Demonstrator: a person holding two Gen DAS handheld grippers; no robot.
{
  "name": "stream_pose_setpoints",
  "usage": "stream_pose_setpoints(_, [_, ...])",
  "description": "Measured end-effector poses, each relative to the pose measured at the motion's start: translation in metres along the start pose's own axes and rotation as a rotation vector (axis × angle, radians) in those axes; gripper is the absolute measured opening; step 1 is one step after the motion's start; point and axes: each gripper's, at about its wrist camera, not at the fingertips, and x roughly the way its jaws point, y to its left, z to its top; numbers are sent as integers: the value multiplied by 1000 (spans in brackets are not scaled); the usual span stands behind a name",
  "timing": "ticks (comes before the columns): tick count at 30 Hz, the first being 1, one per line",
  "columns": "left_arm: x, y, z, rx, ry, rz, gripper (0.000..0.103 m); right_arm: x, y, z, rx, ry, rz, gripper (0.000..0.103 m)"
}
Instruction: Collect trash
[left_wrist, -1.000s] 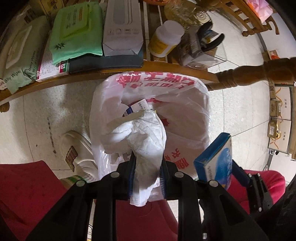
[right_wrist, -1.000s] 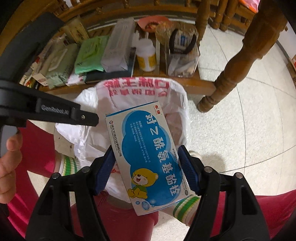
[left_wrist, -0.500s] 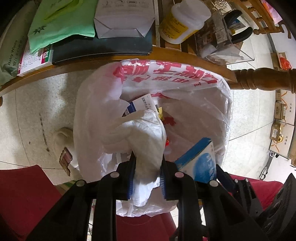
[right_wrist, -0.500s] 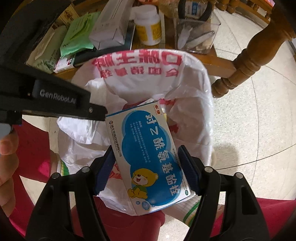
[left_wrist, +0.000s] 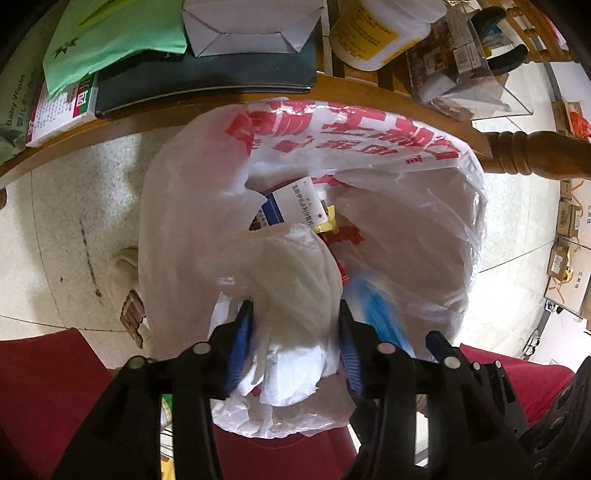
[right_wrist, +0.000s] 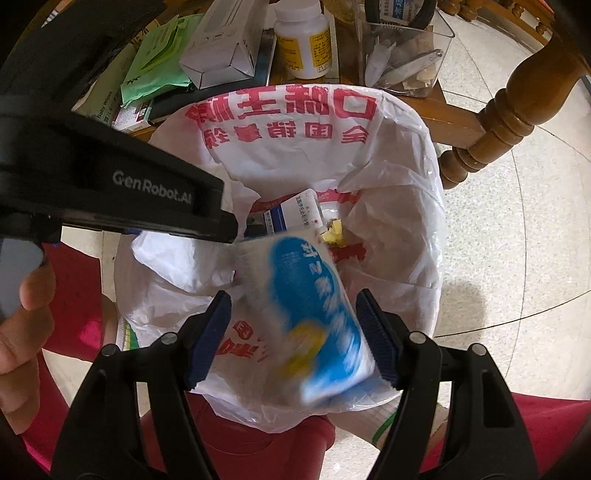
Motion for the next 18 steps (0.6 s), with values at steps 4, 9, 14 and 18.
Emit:
stream_pose_setpoints(4, [-1,-2,-1,11,-6,13,56,2,0,1,9,4,9,69])
stream_pose_setpoints(9, [-6,-7,-1,15,-12,8,70,1,-2,1,12,1,15,70])
stream_pose_setpoints(14, [-8,-7,-2,14,-12,17,73,-3,-3,1,18,-4,17,70])
stream_pose_setpoints(18, [-14,-4,-4,4,-30,39,75,-6,-6,2,17,-17,9,75])
